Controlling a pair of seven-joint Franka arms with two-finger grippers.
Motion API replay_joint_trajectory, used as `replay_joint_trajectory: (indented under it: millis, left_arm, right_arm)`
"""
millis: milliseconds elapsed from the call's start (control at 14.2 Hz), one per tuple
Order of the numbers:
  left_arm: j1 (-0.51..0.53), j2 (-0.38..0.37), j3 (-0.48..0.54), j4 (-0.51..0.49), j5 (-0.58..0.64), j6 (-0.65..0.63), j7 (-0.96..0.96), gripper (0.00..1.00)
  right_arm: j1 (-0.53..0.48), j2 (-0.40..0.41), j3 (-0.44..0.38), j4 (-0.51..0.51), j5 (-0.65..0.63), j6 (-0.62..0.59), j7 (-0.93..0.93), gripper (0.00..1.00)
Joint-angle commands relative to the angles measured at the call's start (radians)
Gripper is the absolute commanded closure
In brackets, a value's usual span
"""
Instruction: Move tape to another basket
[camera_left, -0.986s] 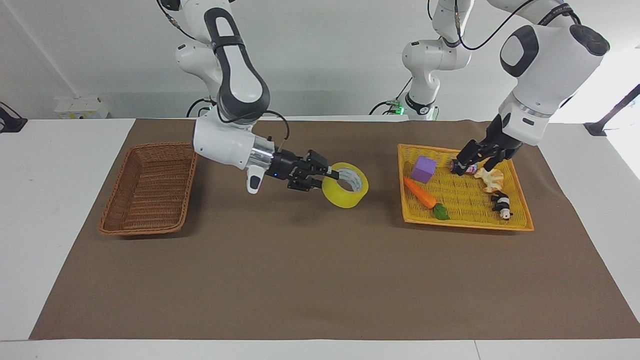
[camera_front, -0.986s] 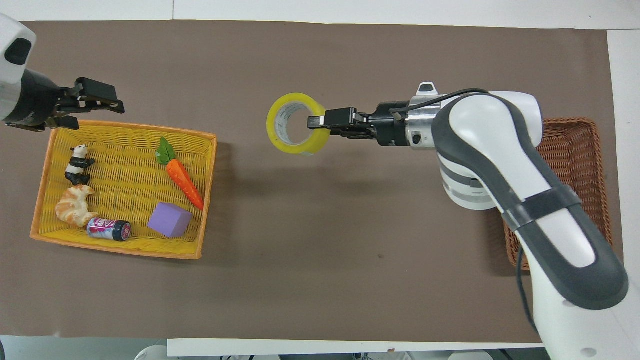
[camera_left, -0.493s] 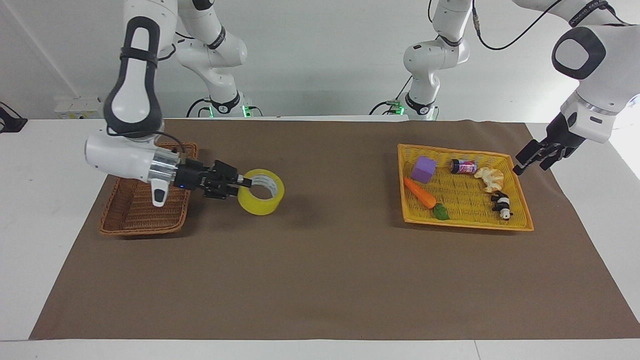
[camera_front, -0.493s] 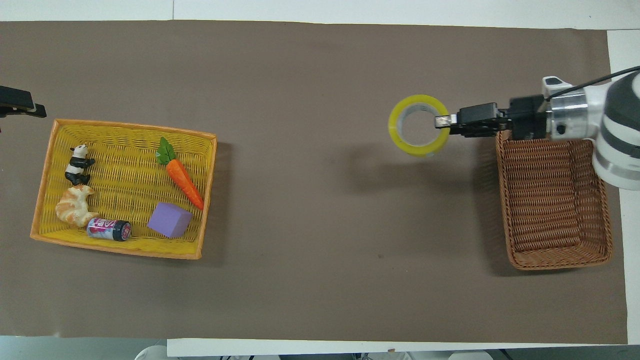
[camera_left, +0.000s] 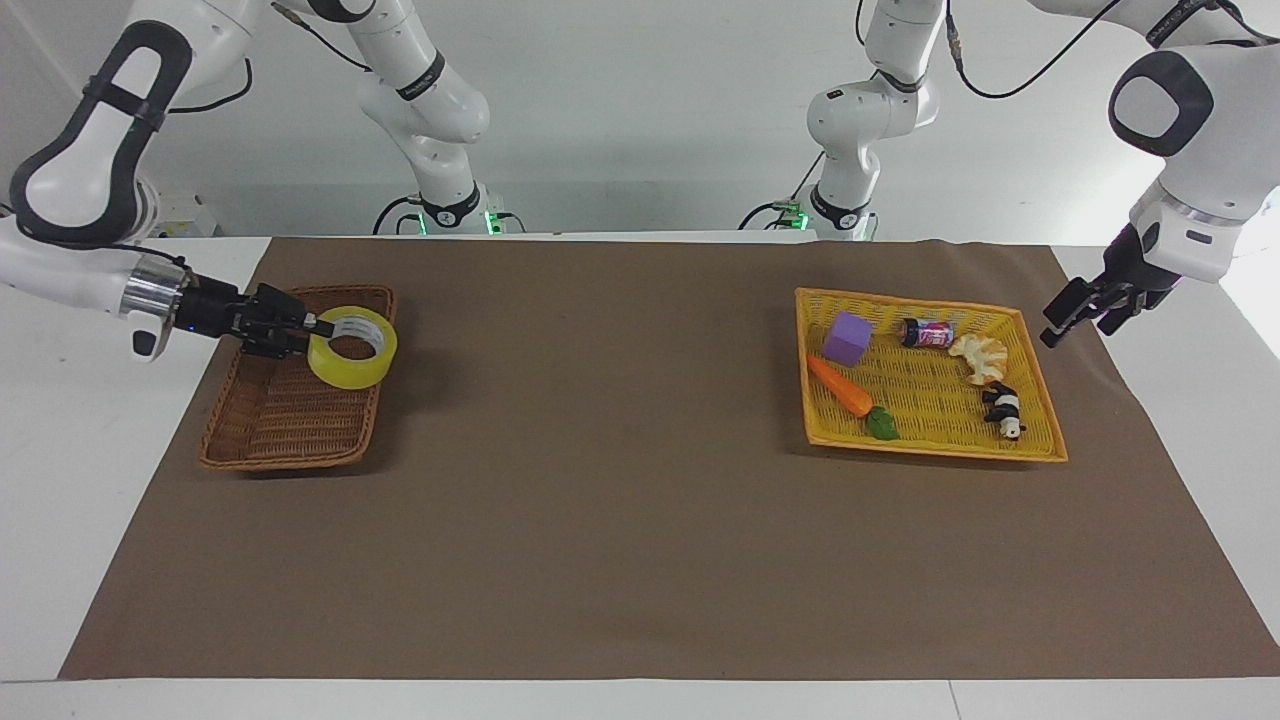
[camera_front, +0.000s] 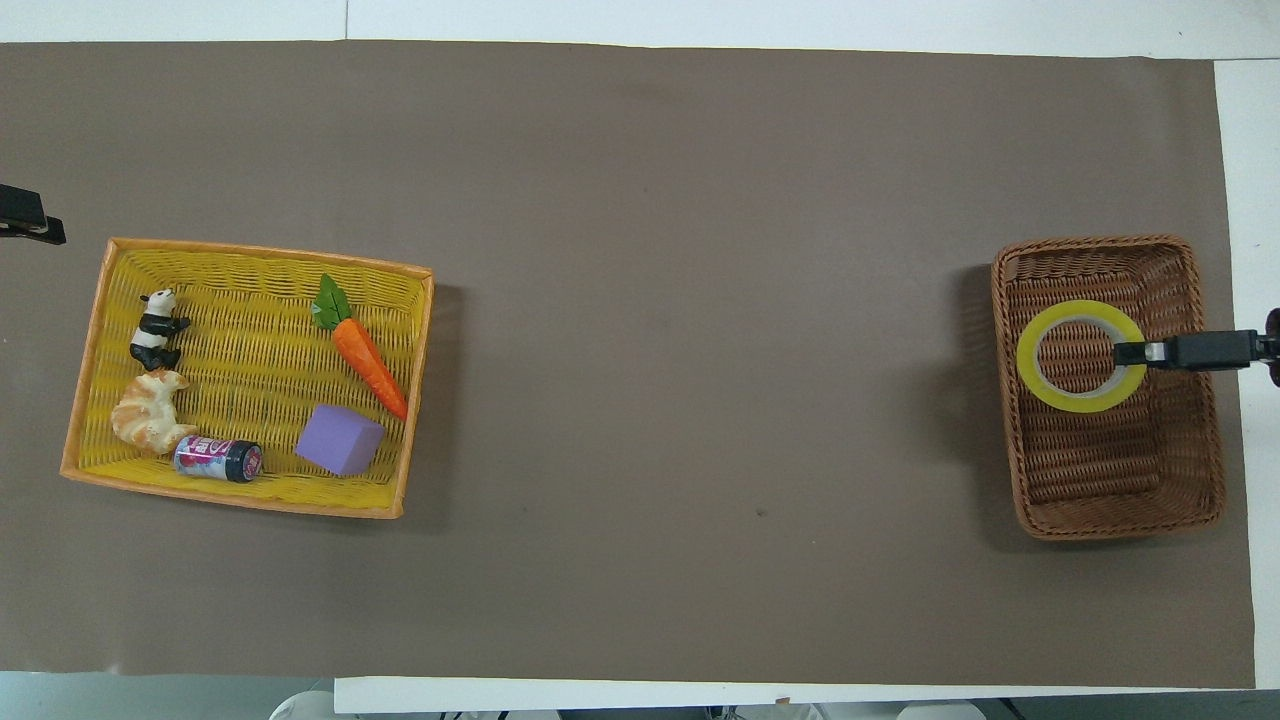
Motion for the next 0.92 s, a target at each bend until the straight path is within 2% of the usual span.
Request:
replay_joint_trajectory:
  millis: [0, 352, 563, 845]
  left_arm:
    - [-0.04, 0.006, -0.004, 0.078, 0.06, -0.094, 0.006, 0.01]
    - [-0.103, 0.003, -0.007, 0.078, 0.068, -0.12, 0.02, 0.01]
    - [-0.142, -0.003, -0.009, 0.072, 0.059, -0.12, 0.022, 0.01]
    - [-0.129, -0.027, -0.004, 0.022, 0.057, -0.122, 0.094, 0.01]
  right_arm:
    - [-0.047, 0.035, 0.017, 0.0, -0.025, -0.013, -0.058, 1.0]
    - [-0.067, 0.102, 0.017, -0.003, -0.049, 0.023, -0.149, 1.0]
    - [-0.075, 0.105, 0.017, -0.007, -0.094, 0.048, -0.164, 1.0]
    - [-0.076, 0.104, 0.015, -0.033, -0.111, 0.082, -0.187, 0.99]
